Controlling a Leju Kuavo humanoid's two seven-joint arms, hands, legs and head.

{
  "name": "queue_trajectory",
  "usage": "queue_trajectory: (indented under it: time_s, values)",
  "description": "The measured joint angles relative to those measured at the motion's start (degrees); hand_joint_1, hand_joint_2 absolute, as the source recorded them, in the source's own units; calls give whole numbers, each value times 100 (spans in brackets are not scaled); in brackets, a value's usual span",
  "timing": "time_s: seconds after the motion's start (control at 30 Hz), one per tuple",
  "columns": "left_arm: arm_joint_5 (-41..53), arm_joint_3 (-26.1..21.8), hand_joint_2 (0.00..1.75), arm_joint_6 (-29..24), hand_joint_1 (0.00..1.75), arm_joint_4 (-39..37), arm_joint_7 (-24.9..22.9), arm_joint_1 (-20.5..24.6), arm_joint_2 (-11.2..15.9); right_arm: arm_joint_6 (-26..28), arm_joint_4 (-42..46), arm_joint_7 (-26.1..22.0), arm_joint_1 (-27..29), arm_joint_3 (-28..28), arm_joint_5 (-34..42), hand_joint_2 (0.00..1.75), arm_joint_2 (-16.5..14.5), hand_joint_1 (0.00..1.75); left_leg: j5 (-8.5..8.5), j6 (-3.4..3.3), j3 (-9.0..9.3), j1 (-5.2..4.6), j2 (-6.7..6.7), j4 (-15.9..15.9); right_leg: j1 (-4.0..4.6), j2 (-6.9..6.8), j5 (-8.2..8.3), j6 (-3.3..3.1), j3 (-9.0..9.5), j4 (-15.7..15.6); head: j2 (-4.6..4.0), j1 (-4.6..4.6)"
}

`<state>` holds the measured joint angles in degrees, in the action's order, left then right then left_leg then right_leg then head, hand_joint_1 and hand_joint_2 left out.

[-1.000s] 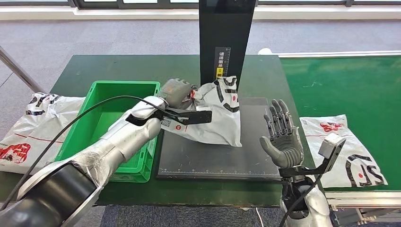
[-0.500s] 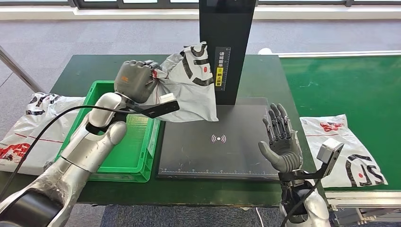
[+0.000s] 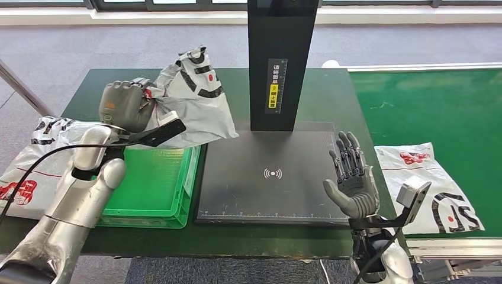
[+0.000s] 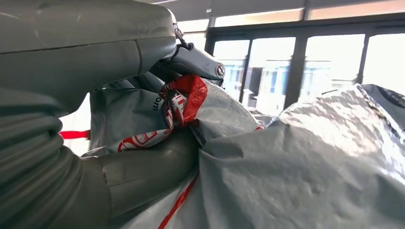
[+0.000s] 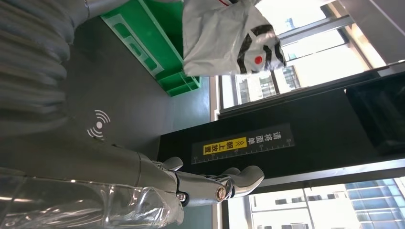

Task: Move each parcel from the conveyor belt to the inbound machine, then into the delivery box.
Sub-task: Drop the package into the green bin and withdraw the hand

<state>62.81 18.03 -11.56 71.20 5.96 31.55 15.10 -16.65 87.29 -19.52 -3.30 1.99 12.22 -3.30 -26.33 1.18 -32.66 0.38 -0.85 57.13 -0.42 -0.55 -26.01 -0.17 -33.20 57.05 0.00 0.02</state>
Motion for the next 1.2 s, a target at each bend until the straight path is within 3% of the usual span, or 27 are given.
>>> queue_trajectory:
  time_s: [0.17,0.37,0.67,0.8,0.93,1.2]
  values:
    - [624,-982,175,84,175,566,-532,-1037,163,45,268,142,167,-35,-112,175,-2,0,-6,6,-1,0,-15,-2,1,20,-6,-5,-11,1,0,-1]
    - [1392,-1945,175,750,175,1103,-1055,-2035,184,-2,382,169,258,-48,-210,175,-30,0,-9,6,-4,1,-15,-2,1,18,-10,-8,-14,-1,0,-1]
    - [1556,-2654,175,1100,175,1445,-1086,-2561,150,-40,431,170,271,-49,-251,175,-67,0,-8,6,-4,1,-8,-1,1,10,-7,-7,-10,-1,0,-1]
    - [1630,-2757,175,1350,0,1476,-1068,-2603,102,-33,495,170,296,-55,-259,175,-96,0,-8,6,-4,1,-6,-1,1,10,-7,-8,-11,-1,0,-2]
    - [1701,-2800,0,1438,0,1431,-970,-2614,37,15,597,184,351,-64,-290,175,-129,0,-8,6,-4,1,-4,-1,1,9,-7,-8,-13,-2,0,-1]
    - [1405,-2793,0,1291,0,1279,-589,-2478,-86,49,717,199,418,-68,-298,175,-153,0,-8,6,-3,1,-8,0,1,11,-7,-8,-13,-2,0,-1]
